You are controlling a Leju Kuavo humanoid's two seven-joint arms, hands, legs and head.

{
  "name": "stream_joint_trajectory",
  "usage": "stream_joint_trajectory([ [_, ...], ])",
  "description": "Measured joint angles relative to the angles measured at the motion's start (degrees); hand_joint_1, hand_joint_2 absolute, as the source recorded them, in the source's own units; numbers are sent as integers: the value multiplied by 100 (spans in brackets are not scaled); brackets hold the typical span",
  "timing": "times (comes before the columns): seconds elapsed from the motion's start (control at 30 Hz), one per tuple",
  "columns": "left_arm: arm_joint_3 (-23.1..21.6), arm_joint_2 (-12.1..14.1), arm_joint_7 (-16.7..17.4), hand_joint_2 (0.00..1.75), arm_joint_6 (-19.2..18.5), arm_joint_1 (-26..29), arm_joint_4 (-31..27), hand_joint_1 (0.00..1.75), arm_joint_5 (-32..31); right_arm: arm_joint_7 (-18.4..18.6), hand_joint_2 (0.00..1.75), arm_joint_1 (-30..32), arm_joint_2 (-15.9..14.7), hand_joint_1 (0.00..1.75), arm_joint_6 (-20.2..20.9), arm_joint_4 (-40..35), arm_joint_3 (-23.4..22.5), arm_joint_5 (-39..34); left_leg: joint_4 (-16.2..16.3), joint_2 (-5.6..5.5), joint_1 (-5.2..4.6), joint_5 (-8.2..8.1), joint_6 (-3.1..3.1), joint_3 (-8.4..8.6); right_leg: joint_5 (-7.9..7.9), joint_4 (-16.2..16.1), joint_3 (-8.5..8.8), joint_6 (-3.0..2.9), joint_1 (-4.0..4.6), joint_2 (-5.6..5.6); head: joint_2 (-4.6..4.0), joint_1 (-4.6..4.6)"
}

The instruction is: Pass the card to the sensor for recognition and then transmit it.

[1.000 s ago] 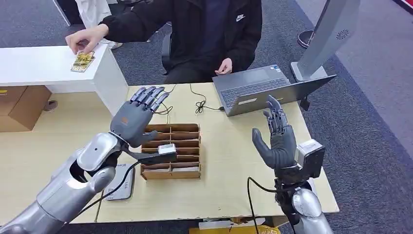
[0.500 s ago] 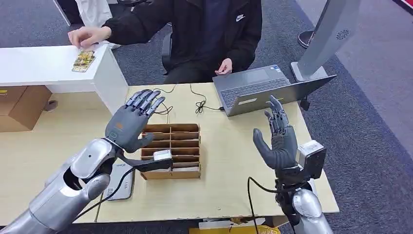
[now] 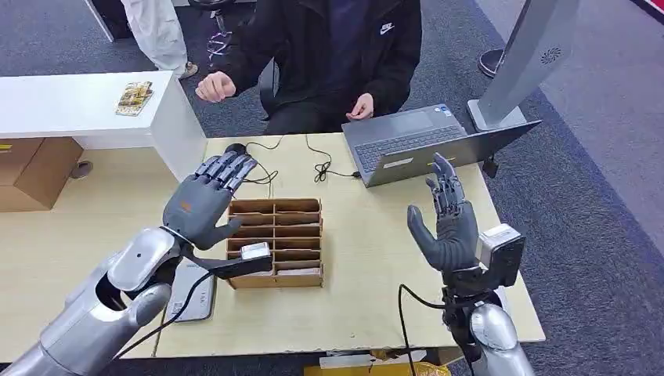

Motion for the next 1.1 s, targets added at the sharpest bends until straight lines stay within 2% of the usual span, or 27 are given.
stream_joint_trajectory([
  [0.03, 2, -2, 11, 175, -17, 1, -4, 23, -2, 0, 175, -2, 13, 0, 0, 0, 0, 0, 0, 0, 0, 0, 0, 0, 0, 0, 0, 0, 0, 0, 0, 0],
  [0.1, 79, 11, 0, 175, 15, 97, -4, 51, 0, -65, 175, -4, 28, 0, 13, 0, -7, 0, 0, 1, 0, 0, 0, 1, 0, 0, 0, 0, 0, 0, 0, 0],
  [0.2, 109, 17, -2, 175, 24, 141, -4, 44, 4, -77, 175, 2, 28, 0, 18, 7, -9, -2, 0, 0, 0, 0, 0, 0, 0, 0, 0, 0, 0, 0, 0, 0],
  [0.37, 155, 9, 52, 175, -83, 157, 0, 47, 26, -15, 175, -4, 42, 0, 37, 9, -11, 9, 0, 0, 0, 0, 0, 0, 0, 0, 0, 0, 0, 1, 0, 2],
  [0.4, 170, 9, 52, 175, -74, 165, 11, 52, 30, -29, 175, -1, 42, 0, 44, 9, -11, 15, 0, 1, 0, 0, 0, 1, 0, 0, 0, 0, 0, 1, 0, 0],
  [0.47, 201, 9, 48, 175, -48, 179, 39, 51, 41, -70, 175, -2, 42, 0, 50, 9, -13, 15, 0, 1, 0, 0, 0, 1, 0, 0, 0, 0, 0, 0, 0, 0],
  [0.53, 212, 7, 50, 175, -70, 178, 66, 40, 41, -57, 175, -3, 46, 0, 61, 9, -13, 15, 0, 1, 0, 0, 0, 1, 0, 0, 0, 0, 0, 0, 0, 0],
  [0.57, 216, 4, 55, 175, -90, 177, 74, 40, 39, -50, 175, -7, 50, 0, 61, 9, -13, 15, 0, 1, 0, 0, 0, 1, 0, 0, 0, 0, 0, 0, 0, 0],
  [0.6, 221, -11, 68, 175, -118, 173, 87, 31, 39, -35, 175, -17, 63, 0, 61, 9, -13, 15, 0, 1, 0, 0, 0, 1, 0, 0, -1, 0, 0, 1, 0, 0],
  [0.8, 256, -48, 116, 175, -182, 168, 206, 44, 50, -13, 175, -44, 90, 0, 83, 33, -15, 15, 0, 1, 0, 0, 0, 1, 0, 0, -1, 0, 0, 1, 0, 0],
  [0.93, 256, -79, 129, 175, -256, 132, 319, 42, 59, 2, 175, -70, 111, 0, 94, 42, -15, 15, 0, 1, 0, 0, 0, 1, 0, 0, -1, 0, 0, 1, 0, 0],
  [1.1, 256, -124, 129, 175, -262, 115, 555, 51, 59, -26, 175, -88, 127, 0, 111, 87, -15, 15, 0, 2, 0, 0, 0, 1, 0, 0, -2, 0, 0, 2, 0, 0],
])
